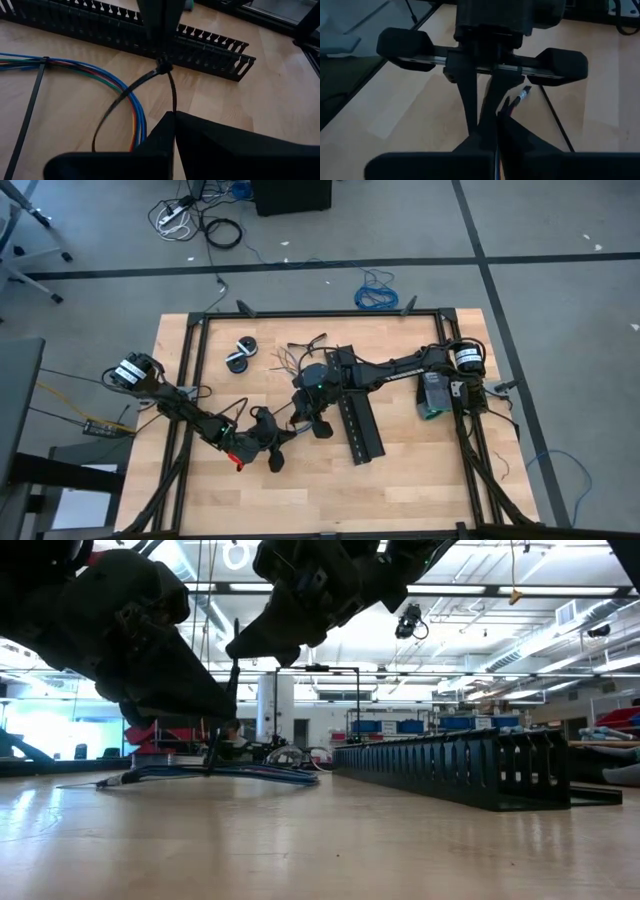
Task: Ziptie cables
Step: Wrap the black zip tie on the cable, then put the wrapped cables into the black cable duct
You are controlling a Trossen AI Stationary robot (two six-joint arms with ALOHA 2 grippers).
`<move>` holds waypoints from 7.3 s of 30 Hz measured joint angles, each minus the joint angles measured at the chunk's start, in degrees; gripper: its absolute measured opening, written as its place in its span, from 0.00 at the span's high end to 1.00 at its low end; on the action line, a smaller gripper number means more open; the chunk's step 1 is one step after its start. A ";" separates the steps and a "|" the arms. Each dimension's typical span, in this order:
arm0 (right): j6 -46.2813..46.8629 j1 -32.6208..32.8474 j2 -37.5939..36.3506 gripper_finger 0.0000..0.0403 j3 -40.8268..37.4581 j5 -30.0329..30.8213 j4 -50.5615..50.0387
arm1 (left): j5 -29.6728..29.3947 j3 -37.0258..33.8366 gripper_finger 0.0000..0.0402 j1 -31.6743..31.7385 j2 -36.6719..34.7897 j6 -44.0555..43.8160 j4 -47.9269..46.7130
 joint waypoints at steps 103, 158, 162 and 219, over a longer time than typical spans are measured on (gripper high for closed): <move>0.24 -0.83 -3.56 1.00 -0.07 8.02 -1.53 | -6.86 0.02 0.96 2.69 10.12 7.55 9.93; -2.67 -4.70 -15.03 1.00 0.01 9.94 -5.35 | -5.79 -0.02 0.99 2.49 10.20 5.91 7.18; -0.77 -4.96 -15.23 0.96 0.20 5.62 -10.80 | -6.85 -0.07 1.00 2.47 10.25 5.02 6.95; 20.26 -10.12 6.51 0.49 0.17 20.07 -4.13 | -11.42 10.97 1.00 -12.13 9.68 -44.01 -28.69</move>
